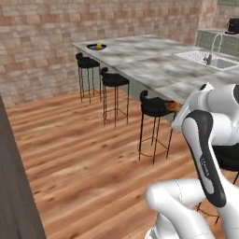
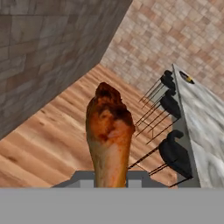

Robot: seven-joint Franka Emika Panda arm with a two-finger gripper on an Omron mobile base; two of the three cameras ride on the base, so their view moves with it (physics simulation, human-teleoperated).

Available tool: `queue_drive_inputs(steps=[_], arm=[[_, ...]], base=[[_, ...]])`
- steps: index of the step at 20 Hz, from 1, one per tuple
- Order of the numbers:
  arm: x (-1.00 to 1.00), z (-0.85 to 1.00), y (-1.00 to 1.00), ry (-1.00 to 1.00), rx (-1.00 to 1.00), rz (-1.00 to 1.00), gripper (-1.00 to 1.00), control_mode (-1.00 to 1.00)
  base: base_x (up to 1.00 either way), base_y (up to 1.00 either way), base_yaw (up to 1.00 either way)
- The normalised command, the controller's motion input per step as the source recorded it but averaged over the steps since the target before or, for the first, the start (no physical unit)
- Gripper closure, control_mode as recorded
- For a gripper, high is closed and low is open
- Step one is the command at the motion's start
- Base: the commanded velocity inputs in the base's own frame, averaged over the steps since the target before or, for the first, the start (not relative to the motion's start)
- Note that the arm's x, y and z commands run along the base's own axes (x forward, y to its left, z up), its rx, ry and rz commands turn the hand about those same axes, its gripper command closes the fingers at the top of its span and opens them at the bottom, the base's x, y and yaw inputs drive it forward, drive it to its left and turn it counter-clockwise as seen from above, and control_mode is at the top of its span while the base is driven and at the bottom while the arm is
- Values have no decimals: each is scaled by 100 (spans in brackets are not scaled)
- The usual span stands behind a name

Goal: Take the cheese, chicken drumstick, and garlic from the fridge and place them on the plate on the dining counter to create an appetizer plate.

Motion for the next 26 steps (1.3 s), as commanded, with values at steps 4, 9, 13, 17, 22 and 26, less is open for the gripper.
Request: queue_drive_inputs(steps=[4,9,13,17,22,26], arm=[[0,0,0,0,0,0,100,100],[0,0,0,0,0,0,100,100],[0,0,0,0,0,0,100,100],[0,0,0,0,0,0,100,100],[0,0,0,0,0,0,100,100],[0,0,0,0,0,0,100,100]], base=[[100,85,7],[100,9,27],[100,0,27],[100,-34,26],[100,-87,7],[100,-89,0]])
